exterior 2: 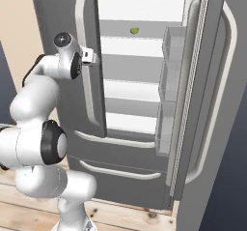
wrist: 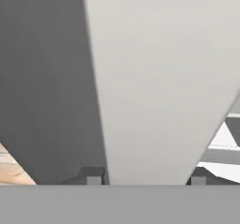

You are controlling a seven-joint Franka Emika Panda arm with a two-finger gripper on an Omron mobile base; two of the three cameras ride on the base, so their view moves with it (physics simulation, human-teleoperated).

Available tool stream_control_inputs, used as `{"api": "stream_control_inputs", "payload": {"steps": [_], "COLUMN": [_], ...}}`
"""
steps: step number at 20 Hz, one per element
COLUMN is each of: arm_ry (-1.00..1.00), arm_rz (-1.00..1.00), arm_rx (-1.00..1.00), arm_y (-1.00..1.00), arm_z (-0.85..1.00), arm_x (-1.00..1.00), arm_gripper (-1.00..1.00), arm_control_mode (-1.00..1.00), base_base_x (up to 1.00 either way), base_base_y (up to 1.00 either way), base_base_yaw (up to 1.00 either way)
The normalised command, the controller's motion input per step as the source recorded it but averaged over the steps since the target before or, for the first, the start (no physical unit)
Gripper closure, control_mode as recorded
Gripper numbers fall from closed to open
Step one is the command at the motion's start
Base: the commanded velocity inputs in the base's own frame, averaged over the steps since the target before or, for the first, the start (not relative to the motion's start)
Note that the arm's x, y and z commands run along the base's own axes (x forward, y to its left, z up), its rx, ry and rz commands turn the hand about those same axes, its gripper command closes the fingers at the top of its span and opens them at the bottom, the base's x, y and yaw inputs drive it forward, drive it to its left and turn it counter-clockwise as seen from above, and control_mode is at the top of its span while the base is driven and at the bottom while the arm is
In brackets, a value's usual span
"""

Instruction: There is a bowl on the dining counter. Grab a lemon wedge from the fridge and place it in the bowl. Then get the liquor bottle and glass cup from the cabinet and place them next to the bowl.

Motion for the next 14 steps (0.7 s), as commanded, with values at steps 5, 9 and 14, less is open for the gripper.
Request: {"api": "stream_control_inputs", "payload": {"steps": [5, 9, 14], "arm_ry": [-0.11, -0.09, -0.02], "arm_rz": [0.03, 0.02, 0.01], "arm_rx": [0.0, 0.02, 0.09], "arm_y": [0.85, 0.83, 0.7], "arm_z": [-0.02, -0.13, -0.04], "arm_x": [-1.0, -1.0, -0.95], "arm_gripper": [1.0, -1.0, -1.0], "arm_control_mode": [-1.0, -1.0, -1.0], "base_base_x": [0.0, 0.0, 0.0], "base_base_y": [0.0, 0.0, 0.0], "base_base_yaw": [0.0, 0.0, 0.0]}}
